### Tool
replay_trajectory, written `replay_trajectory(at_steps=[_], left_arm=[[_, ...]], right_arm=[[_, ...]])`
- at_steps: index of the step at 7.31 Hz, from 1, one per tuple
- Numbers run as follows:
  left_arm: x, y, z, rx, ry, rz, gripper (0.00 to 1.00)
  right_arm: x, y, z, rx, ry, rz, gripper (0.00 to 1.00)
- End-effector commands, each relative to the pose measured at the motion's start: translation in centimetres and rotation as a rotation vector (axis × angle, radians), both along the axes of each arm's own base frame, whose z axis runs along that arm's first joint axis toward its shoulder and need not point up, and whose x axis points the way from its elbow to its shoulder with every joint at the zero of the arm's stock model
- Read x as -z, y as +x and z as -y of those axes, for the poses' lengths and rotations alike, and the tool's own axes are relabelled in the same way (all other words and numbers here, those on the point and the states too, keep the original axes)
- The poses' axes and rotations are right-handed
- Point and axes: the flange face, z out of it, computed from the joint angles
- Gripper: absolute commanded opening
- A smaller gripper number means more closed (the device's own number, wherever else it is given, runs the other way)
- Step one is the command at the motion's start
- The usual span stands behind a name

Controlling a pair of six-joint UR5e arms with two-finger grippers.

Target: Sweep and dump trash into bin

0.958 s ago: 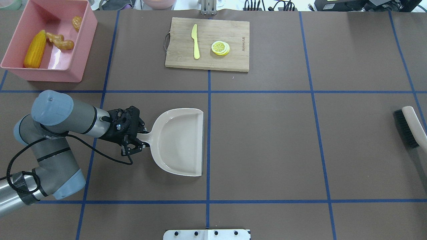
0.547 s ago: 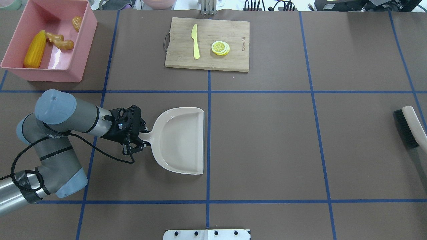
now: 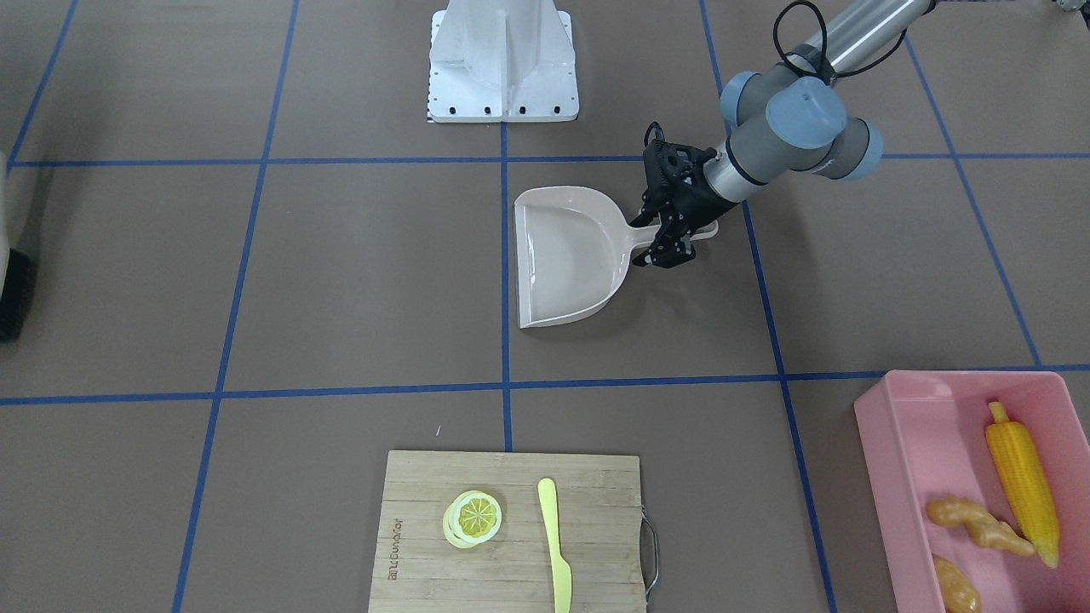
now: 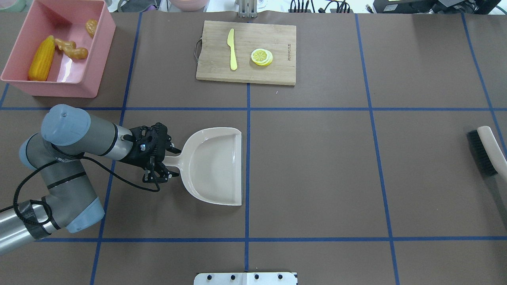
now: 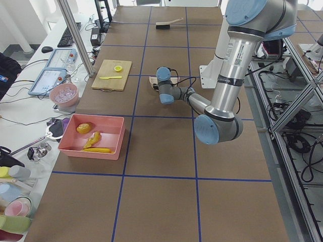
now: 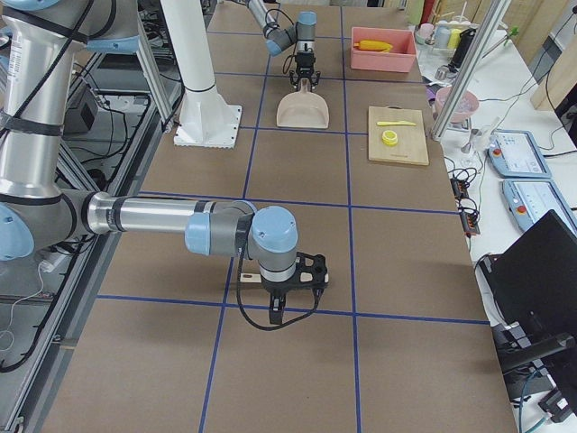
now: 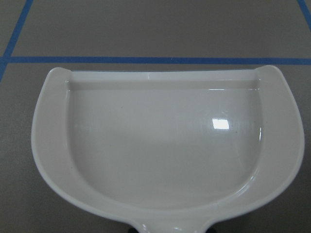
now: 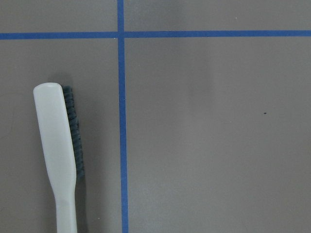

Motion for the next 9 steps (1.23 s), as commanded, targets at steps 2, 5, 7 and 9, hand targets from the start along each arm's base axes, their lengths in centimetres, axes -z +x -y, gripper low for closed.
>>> replay_trajectory(at_steps=[2, 5, 7, 9], left_arm=[[1.9, -4.0, 2.1, 0.071, 0.022, -0.031, 0.98], [2.7, -8.9, 6.9, 0.297, -0.176, -0.027, 0.98], [2.4, -12.1, 10.2, 0.531, -0.231, -0.028, 0.98], [0.8, -15.0, 12.8, 0.715, -0.230, 0.033, 0.98]], right_arm=[[0.0, 0.0, 0.0, 0.000, 0.001, 0.000, 1.00], [0.0, 0.0, 0.0, 0.000, -0.001, 0.000, 1.00], [0.0, 0.0, 0.0, -0.001, -0.002, 0.000, 1.00], [-0.1, 0.0, 0.0, 0.000, -0.003, 0.000, 1.00]])
